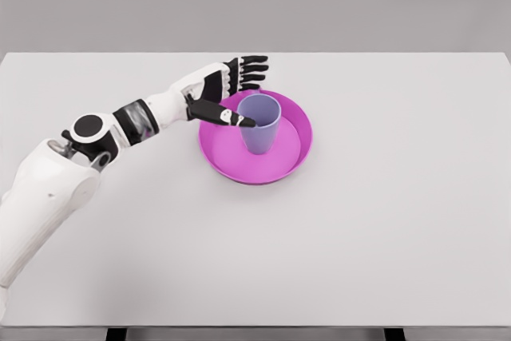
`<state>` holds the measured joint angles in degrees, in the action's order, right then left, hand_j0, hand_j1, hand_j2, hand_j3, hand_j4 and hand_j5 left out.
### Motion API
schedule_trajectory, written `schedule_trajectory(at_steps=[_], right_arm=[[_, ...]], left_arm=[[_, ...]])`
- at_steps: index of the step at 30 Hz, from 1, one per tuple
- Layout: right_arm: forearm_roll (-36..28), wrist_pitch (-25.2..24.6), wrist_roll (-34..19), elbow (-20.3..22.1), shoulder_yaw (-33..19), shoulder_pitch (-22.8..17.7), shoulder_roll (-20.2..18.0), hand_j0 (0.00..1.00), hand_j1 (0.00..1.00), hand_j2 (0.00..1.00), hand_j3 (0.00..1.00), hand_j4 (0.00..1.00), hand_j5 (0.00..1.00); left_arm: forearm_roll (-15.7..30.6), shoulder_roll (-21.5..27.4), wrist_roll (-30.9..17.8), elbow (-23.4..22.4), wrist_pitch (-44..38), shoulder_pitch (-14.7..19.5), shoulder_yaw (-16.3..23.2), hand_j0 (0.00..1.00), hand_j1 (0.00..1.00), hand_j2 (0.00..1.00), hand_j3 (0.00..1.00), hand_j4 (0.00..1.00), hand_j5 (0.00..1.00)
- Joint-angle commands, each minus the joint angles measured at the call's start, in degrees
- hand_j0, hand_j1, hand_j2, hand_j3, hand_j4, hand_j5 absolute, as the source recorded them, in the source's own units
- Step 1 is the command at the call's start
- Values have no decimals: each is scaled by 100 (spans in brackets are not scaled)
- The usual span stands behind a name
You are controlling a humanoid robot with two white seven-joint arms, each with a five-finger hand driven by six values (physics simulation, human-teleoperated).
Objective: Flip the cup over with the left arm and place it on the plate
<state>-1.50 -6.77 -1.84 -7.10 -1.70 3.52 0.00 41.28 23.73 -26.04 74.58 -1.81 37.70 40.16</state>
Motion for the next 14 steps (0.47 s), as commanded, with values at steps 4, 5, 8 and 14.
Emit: schedule_trajectory(at_steps=[4, 5, 8, 14], right_arm=[[1, 0, -1, -2, 3, 0, 0, 100, 100, 100, 100, 100, 100], [1, 0, -1, -2, 3, 0, 0, 100, 100, 100, 100, 100, 100], [1, 0, -1, -2, 3, 0, 0, 100, 100, 100, 100, 100, 100], [1, 0, -1, -2, 3, 0, 0, 100, 100, 100, 100, 100, 100]], left_arm=[[196, 649, -50, 592, -4, 158, -26, 100, 100, 100, 100, 100, 100], [258, 1167, -59, 1005, -13, 150, -8, 100, 100, 100, 100, 100, 100], [319, 2592, -182, 1612, 5, 88, 27, 100, 100, 100, 100, 100, 100], [1189, 4104, -850, 1639, 23, -325, -26, 100, 100, 100, 100, 100, 100]])
